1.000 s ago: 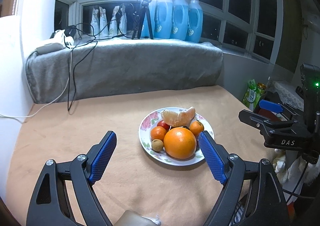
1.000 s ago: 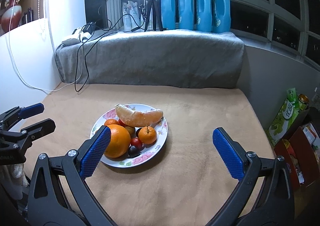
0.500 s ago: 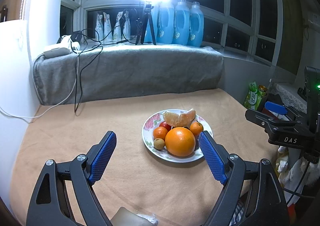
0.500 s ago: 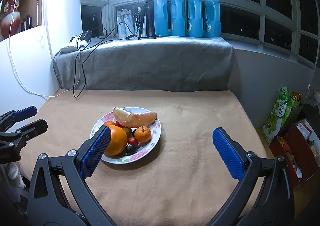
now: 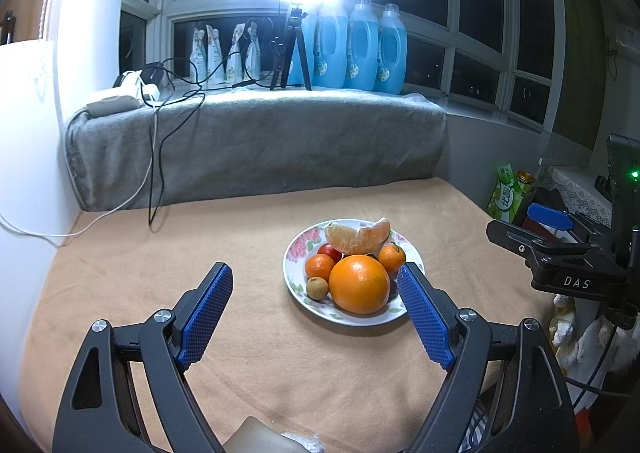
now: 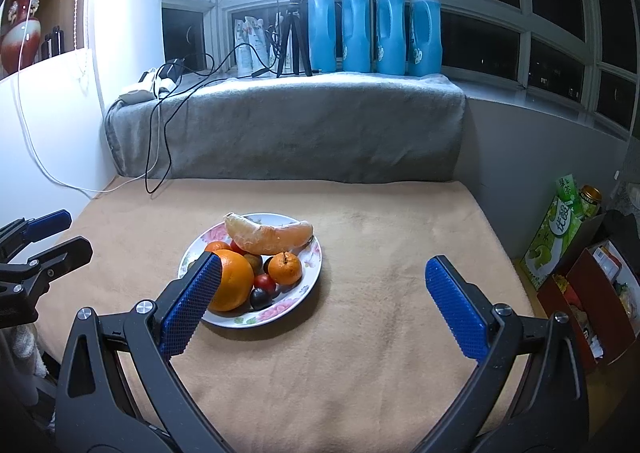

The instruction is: Organize fruits

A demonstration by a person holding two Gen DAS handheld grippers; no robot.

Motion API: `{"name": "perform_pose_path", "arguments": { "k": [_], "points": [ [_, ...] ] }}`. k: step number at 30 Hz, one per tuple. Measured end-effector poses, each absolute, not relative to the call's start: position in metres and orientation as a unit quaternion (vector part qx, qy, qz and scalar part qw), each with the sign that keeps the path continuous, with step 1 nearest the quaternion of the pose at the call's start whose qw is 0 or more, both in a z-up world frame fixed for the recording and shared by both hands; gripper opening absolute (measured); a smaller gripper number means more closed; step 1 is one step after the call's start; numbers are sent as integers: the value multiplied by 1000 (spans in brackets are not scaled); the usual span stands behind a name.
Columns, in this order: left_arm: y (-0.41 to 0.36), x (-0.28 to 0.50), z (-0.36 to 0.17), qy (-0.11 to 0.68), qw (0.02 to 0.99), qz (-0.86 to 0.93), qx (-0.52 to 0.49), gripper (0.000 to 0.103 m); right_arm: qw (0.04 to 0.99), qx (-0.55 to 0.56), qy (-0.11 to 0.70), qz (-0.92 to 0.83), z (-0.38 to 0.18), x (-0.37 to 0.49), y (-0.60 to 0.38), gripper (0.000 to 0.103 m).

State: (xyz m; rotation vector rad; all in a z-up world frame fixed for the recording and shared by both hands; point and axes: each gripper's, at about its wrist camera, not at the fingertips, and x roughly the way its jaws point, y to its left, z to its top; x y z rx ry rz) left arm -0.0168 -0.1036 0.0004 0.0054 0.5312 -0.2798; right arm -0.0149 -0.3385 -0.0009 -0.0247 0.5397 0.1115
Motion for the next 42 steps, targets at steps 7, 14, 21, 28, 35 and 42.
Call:
{"name": "perform_pose_path", "arguments": {
  "k": [7,14,21,28,35,42],
  "points": [
    [-105,-18,1,260,955,-140,3,85,962,-12,267,57,-1,-15,-339,103],
    [-105,-18,1,260,955,-140,3,85,962,-12,266,56,-1,-14,-340,103],
    [-106,-19,2,259,956,-140,5,85,962,-12,267,57,-1,-14,-341,103],
    [-107,-19,2,259,955,-141,4,85,962,-12,267,57,-1,-14,-340,103],
    [-108,-20,3,259,956,-141,5,85,962,-12,267,57,-2,-13,-339,103],
    [-108,-20,3,259,956,-141,5,85,962,-12,267,56,-2,-13,-339,103]
  ]
}}
